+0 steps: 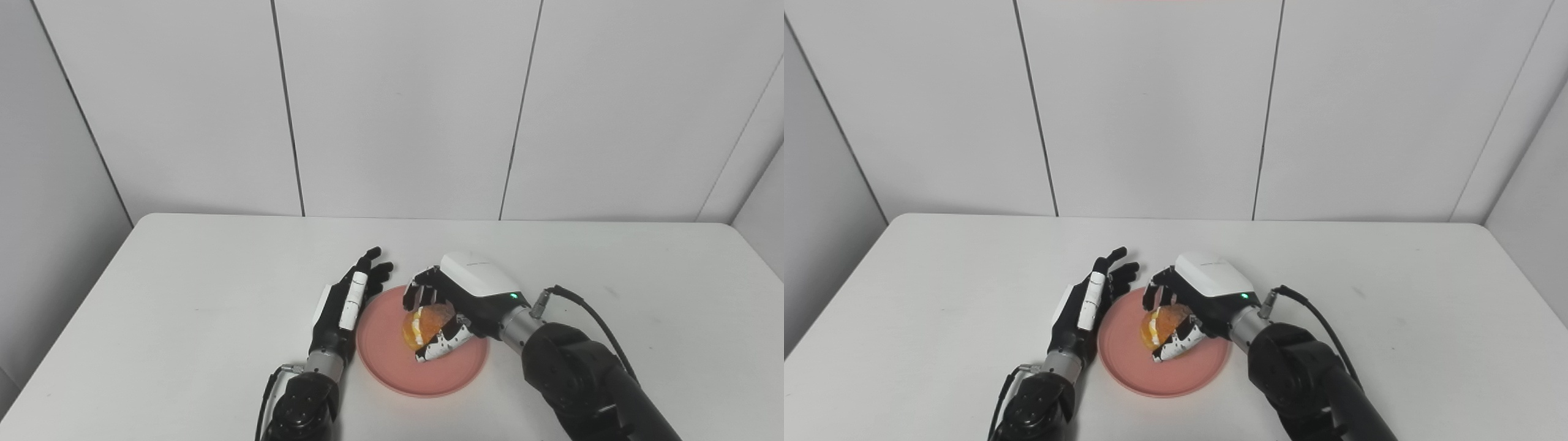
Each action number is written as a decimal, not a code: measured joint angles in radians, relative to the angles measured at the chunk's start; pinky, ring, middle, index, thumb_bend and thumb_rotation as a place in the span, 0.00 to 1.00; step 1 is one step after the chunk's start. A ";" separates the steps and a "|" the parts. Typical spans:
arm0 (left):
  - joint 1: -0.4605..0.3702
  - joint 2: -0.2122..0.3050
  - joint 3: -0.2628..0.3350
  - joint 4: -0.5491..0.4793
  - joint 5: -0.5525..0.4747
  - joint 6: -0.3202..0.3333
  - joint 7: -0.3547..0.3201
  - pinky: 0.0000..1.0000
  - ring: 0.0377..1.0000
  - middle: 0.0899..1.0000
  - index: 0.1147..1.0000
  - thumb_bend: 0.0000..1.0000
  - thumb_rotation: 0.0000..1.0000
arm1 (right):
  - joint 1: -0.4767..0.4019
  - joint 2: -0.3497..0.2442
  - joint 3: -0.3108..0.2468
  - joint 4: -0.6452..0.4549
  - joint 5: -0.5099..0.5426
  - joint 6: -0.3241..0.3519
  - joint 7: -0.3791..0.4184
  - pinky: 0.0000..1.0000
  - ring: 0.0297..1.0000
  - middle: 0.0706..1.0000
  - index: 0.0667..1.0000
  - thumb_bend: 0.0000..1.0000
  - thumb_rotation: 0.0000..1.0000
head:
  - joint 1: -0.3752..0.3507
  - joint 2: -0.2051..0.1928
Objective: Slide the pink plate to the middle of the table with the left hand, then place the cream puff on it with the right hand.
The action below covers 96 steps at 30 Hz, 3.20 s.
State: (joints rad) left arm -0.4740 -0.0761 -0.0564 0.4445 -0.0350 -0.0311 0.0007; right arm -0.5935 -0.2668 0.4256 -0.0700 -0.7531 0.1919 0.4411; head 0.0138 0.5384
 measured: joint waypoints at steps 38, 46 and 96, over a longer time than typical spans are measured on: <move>-0.015 -0.009 -0.017 0.025 0.003 -0.003 0.004 0.81 0.91 0.89 0.79 0.77 0.97 | -0.021 0.017 0.006 0.151 0.057 -0.074 -0.067 0.61 0.76 0.80 0.70 1.00 0.22 | 0.028 0.002; -0.016 -0.008 -0.020 0.025 0.005 -0.003 0.004 0.78 0.87 0.85 0.76 0.76 0.98 | -0.021 -0.005 0.005 0.119 0.055 -0.074 -0.042 0.74 0.82 0.84 0.73 1.00 0.26 | 0.020 0.005; 0.073 -0.105 -0.043 -0.014 0.216 -0.110 0.244 1.00 1.00 1.00 1.00 0.71 1.00 | 0.256 0.328 -0.522 0.321 0.800 -0.257 -0.468 1.00 0.98 0.95 0.93 0.87 1.00 | -0.024 0.025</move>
State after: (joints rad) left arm -0.4011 -0.1807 -0.0989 0.4304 0.1811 -0.1411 0.2446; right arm -0.3380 0.0613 -0.0965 0.2512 0.0467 -0.0651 -0.0265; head -0.0107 0.5630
